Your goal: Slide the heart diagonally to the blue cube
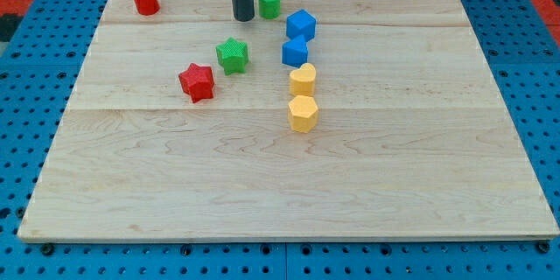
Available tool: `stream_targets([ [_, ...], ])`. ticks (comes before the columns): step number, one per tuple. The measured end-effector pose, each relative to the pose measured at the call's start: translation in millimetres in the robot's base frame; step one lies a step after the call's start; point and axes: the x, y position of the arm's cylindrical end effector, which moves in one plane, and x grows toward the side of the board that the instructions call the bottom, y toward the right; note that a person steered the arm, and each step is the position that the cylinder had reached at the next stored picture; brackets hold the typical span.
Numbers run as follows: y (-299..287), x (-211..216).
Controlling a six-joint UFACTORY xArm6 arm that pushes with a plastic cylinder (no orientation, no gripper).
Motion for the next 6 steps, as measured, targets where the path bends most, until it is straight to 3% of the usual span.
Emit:
stream_targets([
  [2,26.6,-6.0],
  [4,12.0,98.9],
  [6,74.3,182.0],
])
